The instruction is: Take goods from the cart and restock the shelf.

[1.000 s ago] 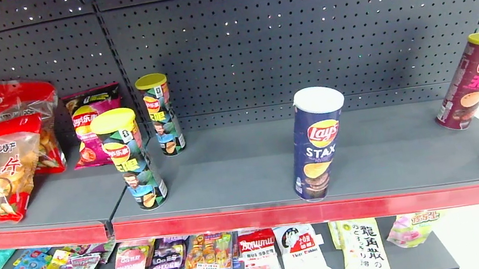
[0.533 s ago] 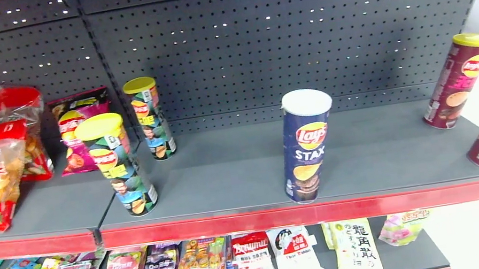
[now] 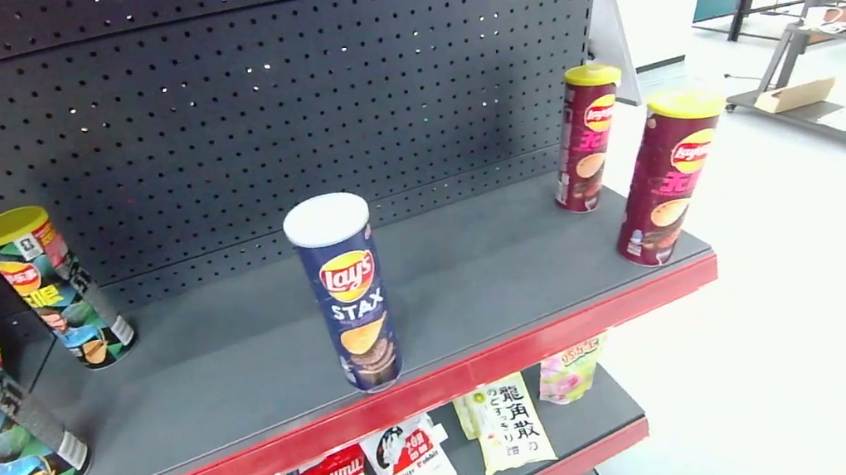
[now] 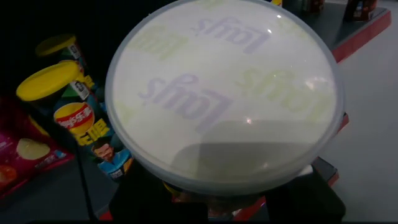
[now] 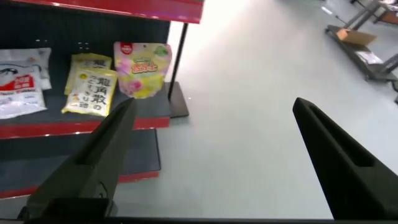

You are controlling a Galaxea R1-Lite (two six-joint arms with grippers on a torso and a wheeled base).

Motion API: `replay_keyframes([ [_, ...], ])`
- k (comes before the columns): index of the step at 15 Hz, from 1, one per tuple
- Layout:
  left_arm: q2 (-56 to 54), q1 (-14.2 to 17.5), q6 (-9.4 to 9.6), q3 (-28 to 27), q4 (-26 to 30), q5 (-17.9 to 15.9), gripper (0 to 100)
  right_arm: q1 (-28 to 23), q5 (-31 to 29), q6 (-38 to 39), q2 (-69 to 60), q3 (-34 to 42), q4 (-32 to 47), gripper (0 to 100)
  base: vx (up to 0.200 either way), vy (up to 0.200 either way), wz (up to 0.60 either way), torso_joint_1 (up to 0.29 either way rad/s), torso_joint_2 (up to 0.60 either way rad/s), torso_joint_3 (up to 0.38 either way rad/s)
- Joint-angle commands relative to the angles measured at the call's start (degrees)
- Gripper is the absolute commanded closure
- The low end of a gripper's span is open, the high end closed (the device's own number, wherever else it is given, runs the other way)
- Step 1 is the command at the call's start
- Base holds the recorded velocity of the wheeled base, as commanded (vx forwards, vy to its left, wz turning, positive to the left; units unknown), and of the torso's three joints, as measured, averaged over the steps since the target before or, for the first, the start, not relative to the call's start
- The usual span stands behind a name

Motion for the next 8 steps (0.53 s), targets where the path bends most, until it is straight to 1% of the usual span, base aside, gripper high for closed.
replay_keyframes([
  [1,-0.17,0.06,-0.01,0.0,-0.01,0.01,100,0.04,-0.08,-0.02,0.17,1.03,-0.34,0,0.0,0.0,0.0,0.0,0.0,0.0],
  [5,-0.08,0.06,-0.18,0.0,-0.1,0.37,100,0.04,0.09,1.21,0.17,1.2,-0.69,0,0.0,0.0,0.0,0.0,0.0,0.0],
  [6,0.01,0.15,-0.62,-0.09,-0.28,1.6,100,0.04,2.55,6.66,0.17,2.61,-2.63,0,0.0,0.0,0.0,0.0,0.0,0.0],
  [7,0.09,0.15,-0.71,-0.09,-0.28,2.39,100,0.04,4.75,8.77,0.17,3.49,-4.74,0,0.0,0.0,0.0,0.0,0.0,0.0],
  [8,0.18,0.15,-1.33,0.0,-0.28,2.65,100,0.04,5.98,9.83,0.17,4.63,-6.67,0,0.0,0.0,0.0,0.0,0.0,0.0],
])
